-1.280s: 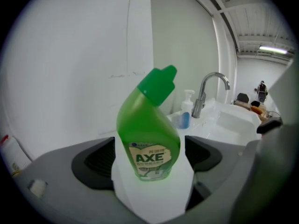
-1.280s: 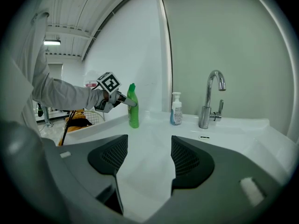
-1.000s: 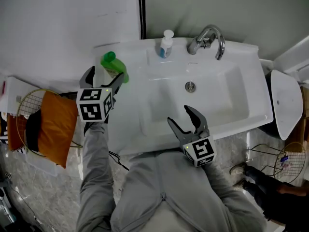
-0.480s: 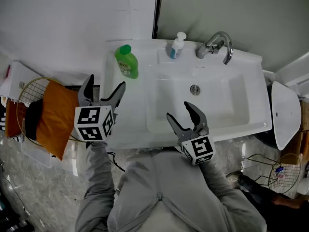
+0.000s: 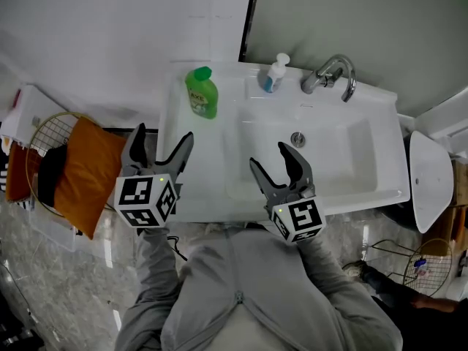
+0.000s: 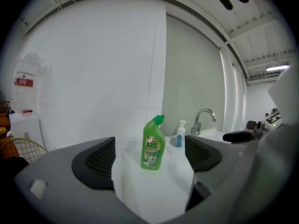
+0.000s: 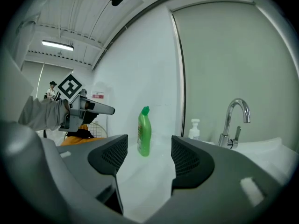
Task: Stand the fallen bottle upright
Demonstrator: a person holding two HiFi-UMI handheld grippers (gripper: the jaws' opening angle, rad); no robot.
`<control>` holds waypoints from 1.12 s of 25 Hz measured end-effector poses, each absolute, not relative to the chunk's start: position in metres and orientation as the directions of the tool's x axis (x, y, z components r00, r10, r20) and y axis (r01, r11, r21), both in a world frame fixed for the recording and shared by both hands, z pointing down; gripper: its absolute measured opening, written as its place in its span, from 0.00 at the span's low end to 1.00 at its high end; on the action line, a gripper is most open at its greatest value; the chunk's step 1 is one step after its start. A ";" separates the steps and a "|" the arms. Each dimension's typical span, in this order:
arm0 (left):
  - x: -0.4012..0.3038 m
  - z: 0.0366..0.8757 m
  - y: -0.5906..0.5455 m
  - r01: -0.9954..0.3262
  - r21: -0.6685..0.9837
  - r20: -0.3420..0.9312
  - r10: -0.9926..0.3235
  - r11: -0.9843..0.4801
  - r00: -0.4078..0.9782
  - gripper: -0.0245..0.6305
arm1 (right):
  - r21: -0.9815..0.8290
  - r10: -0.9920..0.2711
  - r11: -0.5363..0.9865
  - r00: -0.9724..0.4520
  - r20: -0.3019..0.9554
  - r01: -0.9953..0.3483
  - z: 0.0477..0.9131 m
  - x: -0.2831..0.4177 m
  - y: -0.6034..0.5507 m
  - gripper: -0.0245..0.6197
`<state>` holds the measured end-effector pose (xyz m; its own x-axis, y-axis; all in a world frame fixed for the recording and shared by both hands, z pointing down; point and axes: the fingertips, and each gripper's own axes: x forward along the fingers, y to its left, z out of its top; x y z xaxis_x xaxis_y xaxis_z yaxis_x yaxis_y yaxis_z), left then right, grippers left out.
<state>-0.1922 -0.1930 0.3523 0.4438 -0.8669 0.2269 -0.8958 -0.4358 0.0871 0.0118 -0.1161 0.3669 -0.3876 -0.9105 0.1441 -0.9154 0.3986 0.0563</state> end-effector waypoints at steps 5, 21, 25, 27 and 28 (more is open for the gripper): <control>-0.189 0.355 -0.187 -0.892 0.096 0.216 -0.865 -0.443 0.453 0.79 | 0.061 -0.926 0.368 -0.360 0.111 -0.928 0.356 0.012 -0.126 0.49; -0.171 0.371 -0.183 -0.881 0.086 0.237 -0.849 -0.465 0.472 0.79 | -0.003 -0.974 0.203 -0.202 0.101 -0.979 0.349 0.059 -0.162 0.49; -0.168 0.373 -0.184 -0.878 0.082 0.241 -0.845 -0.472 0.477 0.79 | -0.007 -0.977 0.180 -0.180 0.116 -0.984 0.353 0.066 -0.164 0.49; -0.167 0.373 -0.184 -0.877 0.079 0.242 -0.844 -0.474 0.478 0.79 | -0.006 -0.976 0.182 -0.182 0.119 -0.983 0.354 0.067 -0.164 0.49; -0.167 0.373 -0.184 -0.877 0.077 0.242 -0.844 -0.475 0.479 0.79 | -0.005 -0.975 0.185 -0.185 0.120 -0.983 0.355 0.067 -0.164 0.49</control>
